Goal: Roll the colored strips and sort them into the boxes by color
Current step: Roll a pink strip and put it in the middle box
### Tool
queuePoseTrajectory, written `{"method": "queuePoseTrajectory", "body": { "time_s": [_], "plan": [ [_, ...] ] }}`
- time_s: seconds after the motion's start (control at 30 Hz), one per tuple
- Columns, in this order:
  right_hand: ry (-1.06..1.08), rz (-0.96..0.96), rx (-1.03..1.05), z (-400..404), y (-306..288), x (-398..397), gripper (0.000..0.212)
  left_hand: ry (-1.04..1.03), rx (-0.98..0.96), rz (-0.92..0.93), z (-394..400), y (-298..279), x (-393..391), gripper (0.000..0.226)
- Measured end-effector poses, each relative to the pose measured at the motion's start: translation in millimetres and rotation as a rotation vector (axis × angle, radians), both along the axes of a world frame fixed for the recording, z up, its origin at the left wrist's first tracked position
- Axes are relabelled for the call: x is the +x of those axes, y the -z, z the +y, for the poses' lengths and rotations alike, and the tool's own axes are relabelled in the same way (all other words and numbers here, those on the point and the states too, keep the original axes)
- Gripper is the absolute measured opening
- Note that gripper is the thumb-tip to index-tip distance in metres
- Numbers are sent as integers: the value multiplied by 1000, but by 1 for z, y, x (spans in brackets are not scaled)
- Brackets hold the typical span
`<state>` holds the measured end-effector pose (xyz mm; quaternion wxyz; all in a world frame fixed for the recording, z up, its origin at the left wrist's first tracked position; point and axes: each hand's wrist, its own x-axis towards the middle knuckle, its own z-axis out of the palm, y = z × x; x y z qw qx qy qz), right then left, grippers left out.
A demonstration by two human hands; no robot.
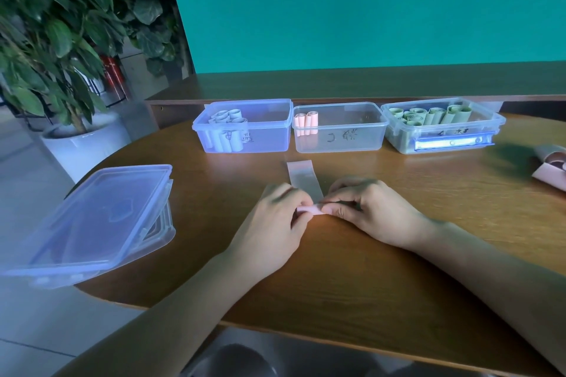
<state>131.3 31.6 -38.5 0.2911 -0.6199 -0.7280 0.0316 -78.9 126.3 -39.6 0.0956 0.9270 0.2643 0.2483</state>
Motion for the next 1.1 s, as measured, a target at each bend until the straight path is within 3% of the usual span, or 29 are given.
{"method": "queuePoseTrajectory", "body": {
  "time_s": [0.53, 0.7, 1.1],
  "plan": [
    [46, -20, 13, 16, 1, 1, 25, -39, -156, -110, 21, -1, 5, 34],
    [39, -30, 18, 18, 1, 3, 24, -52, -125, -107, 25, -3, 10, 13],
    [95, -25, 13, 29, 5, 8, 24, -94, -34, -96, 35, 1, 19, 27]
  ]
}}
